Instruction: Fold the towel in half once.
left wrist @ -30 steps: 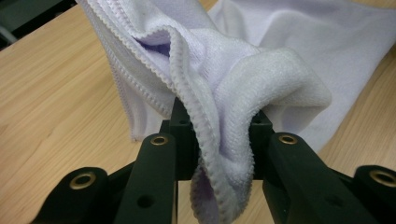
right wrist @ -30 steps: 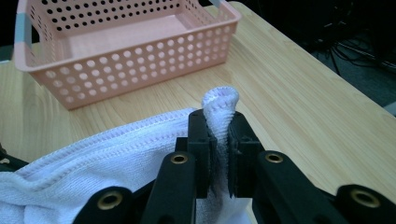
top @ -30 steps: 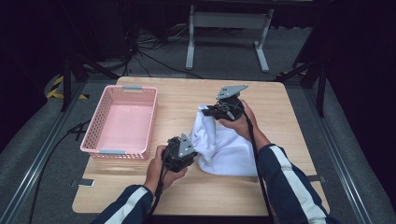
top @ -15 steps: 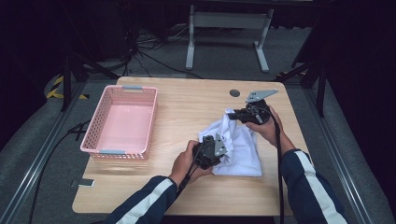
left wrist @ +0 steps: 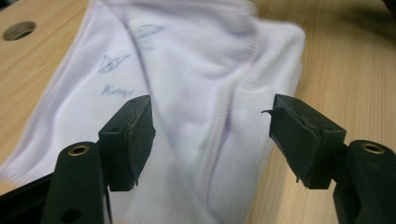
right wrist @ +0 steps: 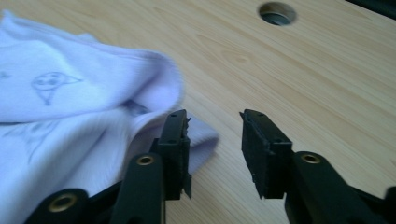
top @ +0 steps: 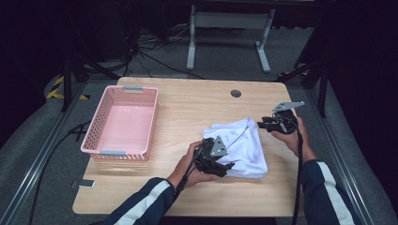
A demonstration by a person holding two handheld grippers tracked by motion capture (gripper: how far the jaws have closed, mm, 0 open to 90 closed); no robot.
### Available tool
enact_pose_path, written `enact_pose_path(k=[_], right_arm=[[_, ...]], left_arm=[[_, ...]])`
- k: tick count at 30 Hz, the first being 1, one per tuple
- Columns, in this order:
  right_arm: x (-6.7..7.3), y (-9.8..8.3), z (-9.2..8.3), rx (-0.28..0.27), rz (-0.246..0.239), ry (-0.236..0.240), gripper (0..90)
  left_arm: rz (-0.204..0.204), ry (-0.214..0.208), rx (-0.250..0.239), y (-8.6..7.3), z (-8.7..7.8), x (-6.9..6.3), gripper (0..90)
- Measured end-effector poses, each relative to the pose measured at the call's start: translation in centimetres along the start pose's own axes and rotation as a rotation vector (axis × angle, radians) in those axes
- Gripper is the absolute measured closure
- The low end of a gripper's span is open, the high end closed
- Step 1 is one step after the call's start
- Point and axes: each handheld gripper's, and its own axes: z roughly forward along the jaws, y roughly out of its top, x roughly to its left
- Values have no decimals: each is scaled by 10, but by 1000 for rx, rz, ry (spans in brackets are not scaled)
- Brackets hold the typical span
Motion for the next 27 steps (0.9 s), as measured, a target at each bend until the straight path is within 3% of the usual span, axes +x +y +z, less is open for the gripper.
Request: enact_pose_path(k=[3, 4, 6, 7, 8, 9, 10, 11, 12, 13, 14, 15, 16, 17, 18, 19, 20, 21, 22, 23, 25, 27], right_arm=[[2, -6, -11, -11, 11, -18, 575], [5, -6, -15, -23, 6, -4, 574], [26, -4, -25, -60, -43, 50, 582], [26, -4, -25, -60, -43, 50, 582], [44, -2, -33, -89, -100, 96, 586], [44, -2, -33, -89, -100, 96, 586], [52, -1, -36, -94, -110, 123, 585], [60, -1, -39, -97, -127, 124, 584], [73, -3, -41, -96, -156, 140, 581], [77, -5, -41, -92, -157, 137, 582], [77, -5, -41, -92, -157, 137, 582], [79, -6, -40, -83, -154, 135, 582], [81, -13, -36, -31, -160, 104, 569], [81, -13, -36, -31, -160, 104, 569], [79, -21, -34, -20, -135, 104, 560], [79, -21, -34, -20, -135, 104, 560], [82, -27, -31, -8, -148, 98, 542], [84, -30, -31, 1, -155, 96, 544], [85, -32, -30, 4, -151, 105, 543], [85, -32, -30, 4, -151, 105, 543], [85, -36, -28, 4, -154, 120, 540], [86, -40, -25, 28, -157, 129, 539]], left_arm=[[12, -8, 40, -13, -1, 3, 364], [2, -24, 62, -21, 0, 6, 405], [-23, -57, 86, -29, 6, 12, 450], [-23, -57, 86, -29, 6, 12, 463], [-18, -46, 100, -30, 7, 12, 486], [-6, -27, 97, -31, 8, 13, 486], [-20, -23, 83, -32, 5, 16, 490], [-60, -22, 57, -34, 0, 20, 469], [-85, -10, 38, -35, -4, 24, 380], [-139, 36, 6, -38, -12, 32, 340], [-139, 36, 6, -38, -12, 32, 324], [-196, 61, -18, -41, -18, 40, 324], [-219, 56, -24, -42, -19, 44, 292], [-251, 56, -21, -44, -18, 48, 292], [-302, 37, -19, -49, -12, 56, 249], [-302, 37, -19, -49, -12, 56, 248], [-383, -3, -16, -52, 3, 66, 247], [-405, -5, 9, -53, 11, 69, 242], [-428, -26, 1, -54, 19, 72, 235], [-428, -26, 1, -54, 19, 72, 229], [-479, -40, 13, -56, 30, 78, 222], [-469, -80, -8, -56, 32, 81, 285]])
